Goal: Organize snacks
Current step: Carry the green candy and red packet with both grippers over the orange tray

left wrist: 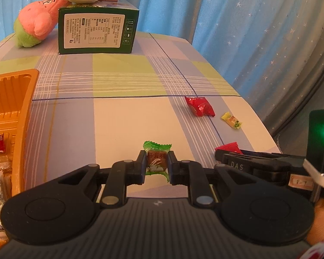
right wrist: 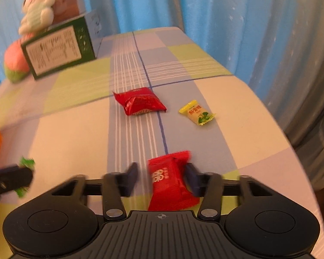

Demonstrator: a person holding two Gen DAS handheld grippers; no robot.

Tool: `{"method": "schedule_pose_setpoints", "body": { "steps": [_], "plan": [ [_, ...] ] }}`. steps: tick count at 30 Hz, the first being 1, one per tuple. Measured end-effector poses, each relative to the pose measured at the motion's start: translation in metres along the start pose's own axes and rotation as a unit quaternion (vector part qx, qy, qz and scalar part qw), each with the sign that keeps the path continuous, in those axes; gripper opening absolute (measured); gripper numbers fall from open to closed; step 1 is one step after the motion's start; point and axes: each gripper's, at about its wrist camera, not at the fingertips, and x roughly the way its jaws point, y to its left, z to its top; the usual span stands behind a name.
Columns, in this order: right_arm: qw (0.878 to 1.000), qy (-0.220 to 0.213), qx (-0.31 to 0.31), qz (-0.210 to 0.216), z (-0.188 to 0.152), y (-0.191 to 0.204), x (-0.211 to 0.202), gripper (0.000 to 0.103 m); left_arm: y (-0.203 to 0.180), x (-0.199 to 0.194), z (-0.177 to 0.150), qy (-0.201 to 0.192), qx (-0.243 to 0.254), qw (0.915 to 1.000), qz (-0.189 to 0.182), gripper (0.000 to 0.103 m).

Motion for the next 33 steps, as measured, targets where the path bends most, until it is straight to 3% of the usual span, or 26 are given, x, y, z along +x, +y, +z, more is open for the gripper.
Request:
{"method": "schedule_pose_setpoints", "body": {
  "steps": [5, 12, 16, 33],
  "plan": [
    [1.0, -0.006, -0.017, -0.003, -0.006, 0.0, -0.009, 0.03, 0.001, -0.007, -0.002, -0.001, -0.004, 1.0, -0.001, 0.017],
    [0.999, -0.029, 0.003, 0.031, 0.003, 0.007, -0.05, 0.03, 0.003, -0.037, -0.003, -0.013, -0.008, 0.9999, 0.002, 0.017],
    [0.997, -0.045, 0.009, 0.062, 0.005, 0.021, -0.081, 0.03, 0.009, -0.059, -0.006, -0.021, -0.014, 0.9996, 0.009, 0.017],
    [0.99, -0.067, -0.035, 0.122, -0.018, 0.099, -0.168, 0.03, 0.058, -0.163, -0.025, -0.05, -0.041, 0.9959, 0.063, 0.017]
  ]
}}
